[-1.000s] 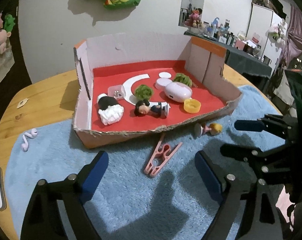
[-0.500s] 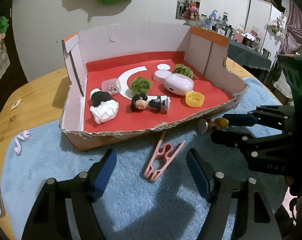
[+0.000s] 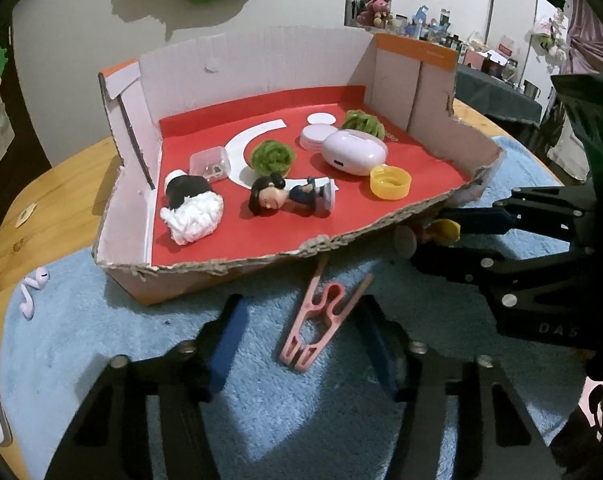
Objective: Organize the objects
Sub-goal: 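Grasp the pink clothes peg with the left tool while the right tool grasps the yellow-haired doll, then lift both held items and carry them toward the red tray, then lower the pink peg and yellow-haired doll down onto the red floor, then open both tools to release the peg and doll in the tray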
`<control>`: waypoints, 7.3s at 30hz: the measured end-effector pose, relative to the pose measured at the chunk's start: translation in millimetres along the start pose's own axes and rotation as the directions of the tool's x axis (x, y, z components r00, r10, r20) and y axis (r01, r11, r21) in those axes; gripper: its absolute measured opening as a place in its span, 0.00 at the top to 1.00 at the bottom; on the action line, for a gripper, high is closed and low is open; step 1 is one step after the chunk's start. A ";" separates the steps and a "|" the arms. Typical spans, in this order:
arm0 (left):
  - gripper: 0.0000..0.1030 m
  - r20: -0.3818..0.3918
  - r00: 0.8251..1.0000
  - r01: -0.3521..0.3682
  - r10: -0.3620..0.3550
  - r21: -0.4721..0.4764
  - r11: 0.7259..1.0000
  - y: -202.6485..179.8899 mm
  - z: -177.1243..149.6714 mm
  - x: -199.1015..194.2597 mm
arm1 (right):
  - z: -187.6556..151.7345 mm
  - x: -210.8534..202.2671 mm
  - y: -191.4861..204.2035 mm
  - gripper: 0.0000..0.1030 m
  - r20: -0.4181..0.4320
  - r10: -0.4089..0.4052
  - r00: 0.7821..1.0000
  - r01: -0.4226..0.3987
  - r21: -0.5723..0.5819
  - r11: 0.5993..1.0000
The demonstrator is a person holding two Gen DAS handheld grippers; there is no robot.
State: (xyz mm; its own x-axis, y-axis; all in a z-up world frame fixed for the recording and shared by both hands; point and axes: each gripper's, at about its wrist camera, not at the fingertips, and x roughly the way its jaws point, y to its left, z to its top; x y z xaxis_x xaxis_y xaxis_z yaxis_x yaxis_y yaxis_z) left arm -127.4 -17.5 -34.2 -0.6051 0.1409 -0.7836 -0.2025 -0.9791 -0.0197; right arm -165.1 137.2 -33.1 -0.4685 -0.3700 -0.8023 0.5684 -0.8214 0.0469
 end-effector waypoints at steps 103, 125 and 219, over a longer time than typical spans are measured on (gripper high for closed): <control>0.76 0.089 0.995 0.060 -0.056 -0.049 0.997 13.7 47.8 -35.6 | 39.8 -52.9 -4.0 0.63 0.093 0.005 0.996 -0.001 -0.044 0.999; 0.76 -0.033 0.996 0.085 -0.085 0.000 0.996 14.2 51.7 -3.6 | 53.1 -17.7 -22.5 0.63 0.007 -0.085 0.996 0.085 -0.073 0.994; 0.44 0.005 0.999 -0.034 0.035 -0.115 0.993 34.3 72.5 30.7 | 74.9 32.8 -30.7 0.41 -0.053 0.052 0.997 -0.050 0.034 0.998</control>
State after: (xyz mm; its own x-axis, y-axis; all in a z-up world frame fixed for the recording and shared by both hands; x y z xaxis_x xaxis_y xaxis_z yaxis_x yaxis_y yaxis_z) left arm -208.7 -36.1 -13.9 -0.6159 0.1071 -0.7805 -0.0921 -0.9937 -0.0637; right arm -248.5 117.7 -16.2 -0.4021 -0.3886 -0.8290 0.5678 -0.8162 0.1071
